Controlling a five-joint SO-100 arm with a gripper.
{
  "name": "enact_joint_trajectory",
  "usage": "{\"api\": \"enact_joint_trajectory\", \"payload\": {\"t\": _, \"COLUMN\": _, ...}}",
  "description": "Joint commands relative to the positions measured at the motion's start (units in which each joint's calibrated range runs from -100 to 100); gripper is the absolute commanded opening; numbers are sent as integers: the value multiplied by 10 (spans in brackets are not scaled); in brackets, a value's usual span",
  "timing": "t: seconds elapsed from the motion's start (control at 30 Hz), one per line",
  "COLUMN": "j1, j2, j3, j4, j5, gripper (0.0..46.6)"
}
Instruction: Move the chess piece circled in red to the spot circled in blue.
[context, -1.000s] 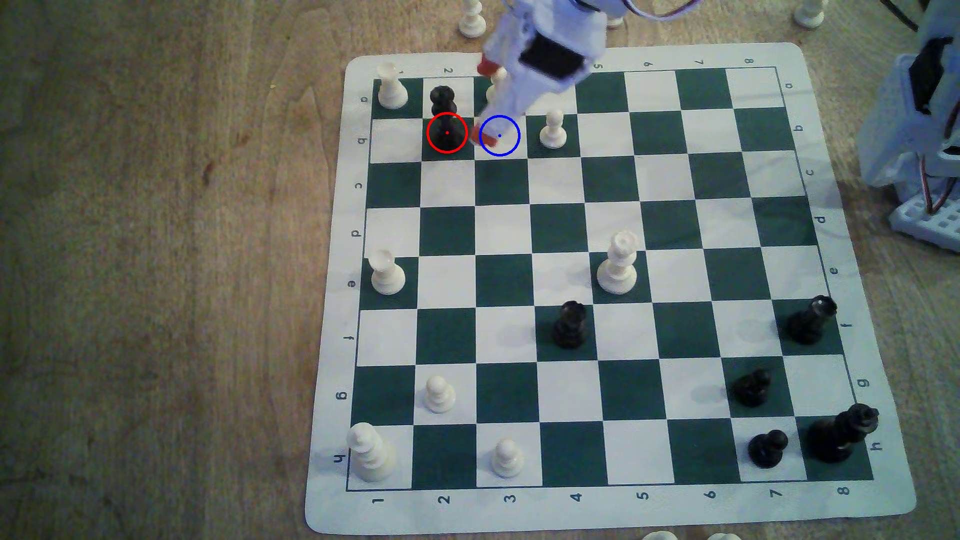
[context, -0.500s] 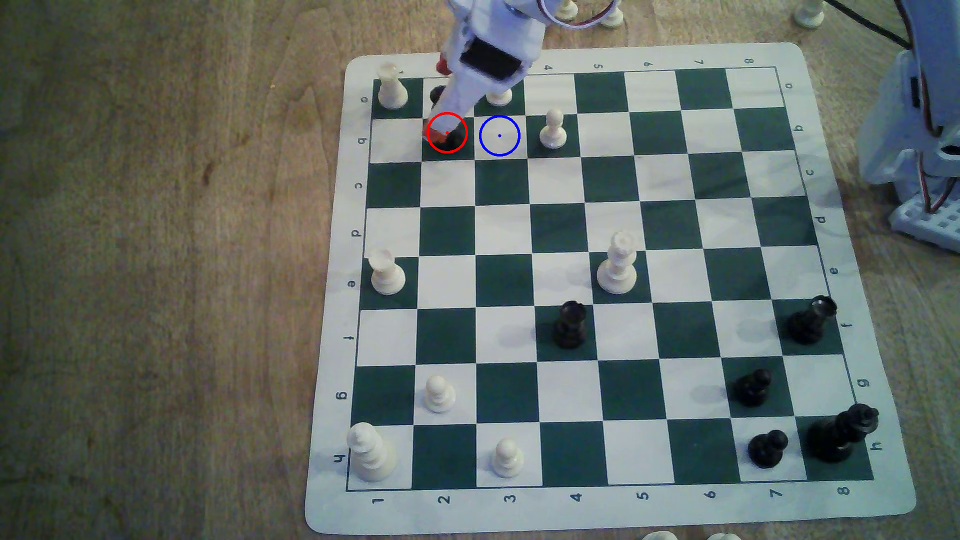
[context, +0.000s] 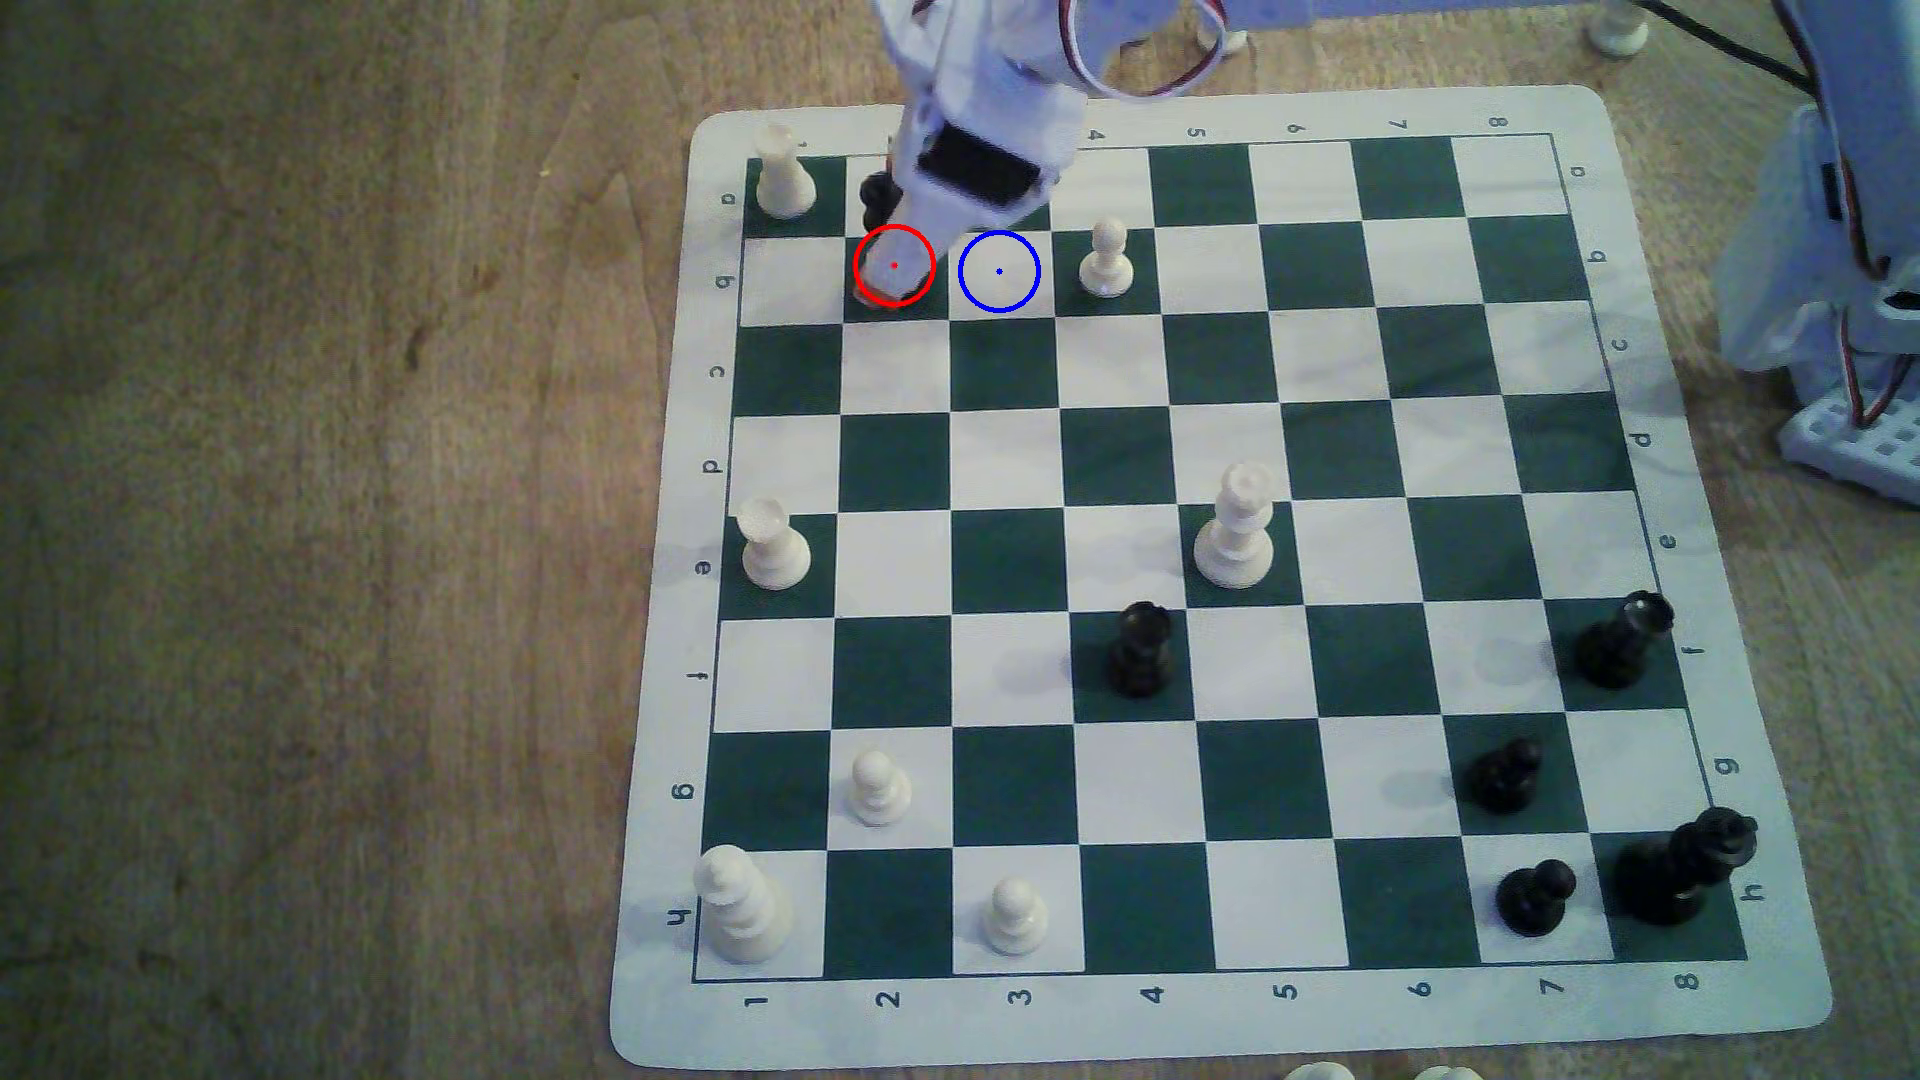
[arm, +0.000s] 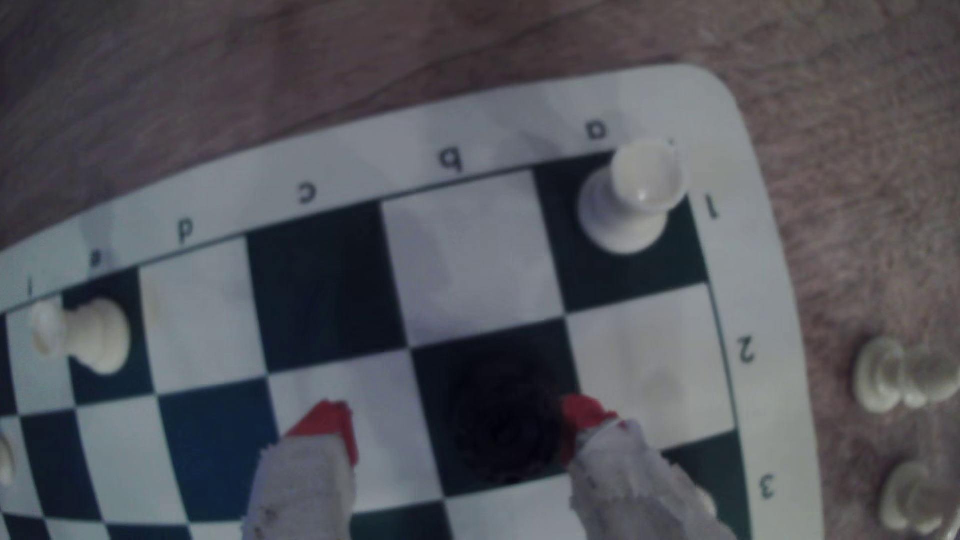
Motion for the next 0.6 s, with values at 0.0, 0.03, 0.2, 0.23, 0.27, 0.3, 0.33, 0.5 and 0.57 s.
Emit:
{"api": "enact_joint_trajectory", "payload": {"t": 0.0, "j1": -5, "j2": -18, "j3": -53, "j4": 1, "j5": 0, "gripper": 212}}
{"api": "enact_joint_trajectory", "payload": {"t": 0.03, "j1": -2, "j2": -16, "j3": -53, "j4": 0, "j5": 0, "gripper": 217}}
{"api": "enact_joint_trajectory", "payload": {"t": 0.2, "j1": 5, "j2": -18, "j3": -62, "j4": -4, "j5": 1, "gripper": 219}}
{"api": "enact_joint_trajectory", "payload": {"t": 0.23, "j1": 6, "j2": -19, "j3": -63, "j4": -4, "j5": 1, "gripper": 215}}
{"api": "enact_joint_trajectory", "payload": {"t": 0.27, "j1": 6, "j2": -22, "j3": -63, "j4": -4, "j5": 1, "gripper": 209}}
{"api": "enact_joint_trajectory", "payload": {"t": 0.3, "j1": 7, "j2": -23, "j3": -63, "j4": -4, "j5": 2, "gripper": 202}}
{"api": "enact_joint_trajectory", "payload": {"t": 0.33, "j1": 8, "j2": -26, "j3": -63, "j4": -4, "j5": 2, "gripper": 189}}
{"api": "enact_joint_trajectory", "payload": {"t": 0.5, "j1": 6, "j2": -28, "j3": -63, "j4": -4, "j5": 2, "gripper": 106}}
{"api": "enact_joint_trajectory", "payload": {"t": 0.57, "j1": 5, "j2": -28, "j3": -62, "j4": -4, "j5": 2, "gripper": 81}}
